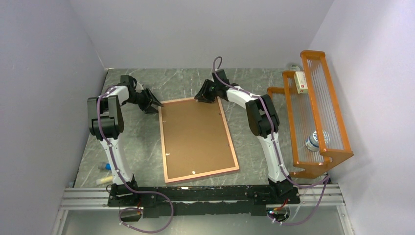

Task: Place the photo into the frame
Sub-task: Install the photo frame at the center of the board.

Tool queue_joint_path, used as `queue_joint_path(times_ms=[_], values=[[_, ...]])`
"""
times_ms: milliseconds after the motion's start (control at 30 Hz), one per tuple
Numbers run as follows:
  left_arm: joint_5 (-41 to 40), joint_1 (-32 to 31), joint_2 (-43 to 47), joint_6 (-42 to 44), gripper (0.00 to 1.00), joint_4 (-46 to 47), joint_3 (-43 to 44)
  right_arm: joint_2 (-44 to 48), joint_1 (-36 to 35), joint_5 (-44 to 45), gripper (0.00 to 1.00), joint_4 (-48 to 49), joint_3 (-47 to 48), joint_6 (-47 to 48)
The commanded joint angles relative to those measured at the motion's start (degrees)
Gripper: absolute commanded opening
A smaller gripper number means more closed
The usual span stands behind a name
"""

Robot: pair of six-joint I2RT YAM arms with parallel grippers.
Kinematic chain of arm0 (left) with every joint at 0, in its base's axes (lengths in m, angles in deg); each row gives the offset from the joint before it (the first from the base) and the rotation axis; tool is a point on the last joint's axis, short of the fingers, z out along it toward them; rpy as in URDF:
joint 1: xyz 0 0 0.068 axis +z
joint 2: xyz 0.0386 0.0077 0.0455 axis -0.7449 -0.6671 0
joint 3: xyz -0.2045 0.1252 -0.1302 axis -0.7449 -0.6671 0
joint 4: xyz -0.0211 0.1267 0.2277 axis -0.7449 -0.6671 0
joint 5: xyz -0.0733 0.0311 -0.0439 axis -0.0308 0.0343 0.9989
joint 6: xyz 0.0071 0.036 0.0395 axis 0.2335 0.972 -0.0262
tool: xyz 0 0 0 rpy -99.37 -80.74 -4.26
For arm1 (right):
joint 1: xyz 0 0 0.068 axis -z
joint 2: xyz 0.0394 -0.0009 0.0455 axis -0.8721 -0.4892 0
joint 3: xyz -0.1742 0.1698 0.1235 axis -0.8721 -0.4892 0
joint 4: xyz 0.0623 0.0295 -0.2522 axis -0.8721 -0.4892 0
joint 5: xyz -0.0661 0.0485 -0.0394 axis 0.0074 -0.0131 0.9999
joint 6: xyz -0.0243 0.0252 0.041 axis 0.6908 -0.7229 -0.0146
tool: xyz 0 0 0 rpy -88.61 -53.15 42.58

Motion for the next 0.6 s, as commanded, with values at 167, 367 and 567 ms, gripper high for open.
queue_joint_path(times_ms=[167,367,567], values=[[-4.66,1.88,7.99,-0.72,0.66,-0.60,0.98,13.20,-1.64,15.41,0.48,-11.78,-2.82,6.57],[-10.04,2.40,15.40,-1.63,0.67,-1.24,-3.84,15.08,-8.80,21.22,0.50,-21.00,0.50,10.41],[-16.01,2.56,25.69,-4.89,0.64,-0.72,-14.57,14.29,-19.53,26.36,0.54,-27.55,5.00,12.88]])
